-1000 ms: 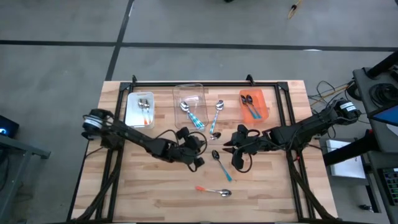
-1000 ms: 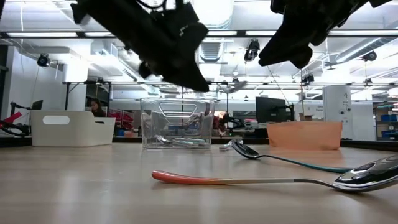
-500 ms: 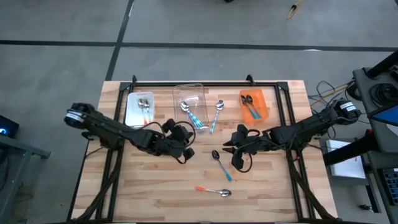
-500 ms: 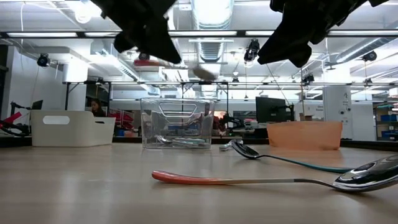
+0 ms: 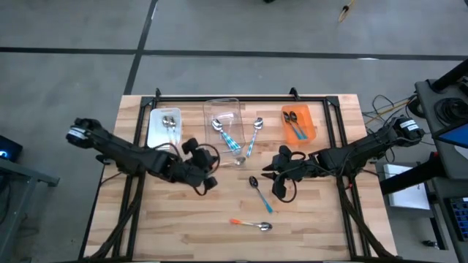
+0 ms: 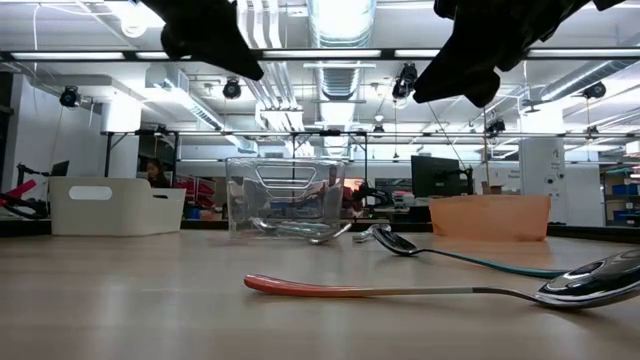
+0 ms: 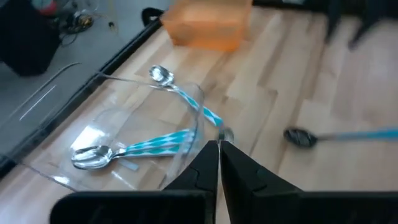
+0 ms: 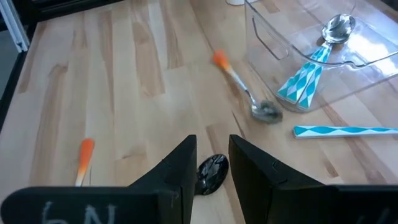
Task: Sort silverware by color (type)
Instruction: Put the orange spoon into the white bin
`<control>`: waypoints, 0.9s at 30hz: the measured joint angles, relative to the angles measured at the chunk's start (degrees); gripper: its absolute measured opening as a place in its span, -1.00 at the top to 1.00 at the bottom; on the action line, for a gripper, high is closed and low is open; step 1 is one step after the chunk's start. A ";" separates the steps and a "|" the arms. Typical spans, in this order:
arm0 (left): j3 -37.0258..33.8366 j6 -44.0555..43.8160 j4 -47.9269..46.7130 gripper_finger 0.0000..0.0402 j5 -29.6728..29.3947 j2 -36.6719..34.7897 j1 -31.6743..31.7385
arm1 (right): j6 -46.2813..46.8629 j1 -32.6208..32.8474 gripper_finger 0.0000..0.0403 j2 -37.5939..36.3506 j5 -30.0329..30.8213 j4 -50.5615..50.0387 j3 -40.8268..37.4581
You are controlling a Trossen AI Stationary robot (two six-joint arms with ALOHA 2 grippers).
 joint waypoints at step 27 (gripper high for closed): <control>-20.08 4.43 31.71 1.00 0.41 11.54 -3.91 | 0.55 -0.79 0.59 1.70 5.49 2.62 -0.02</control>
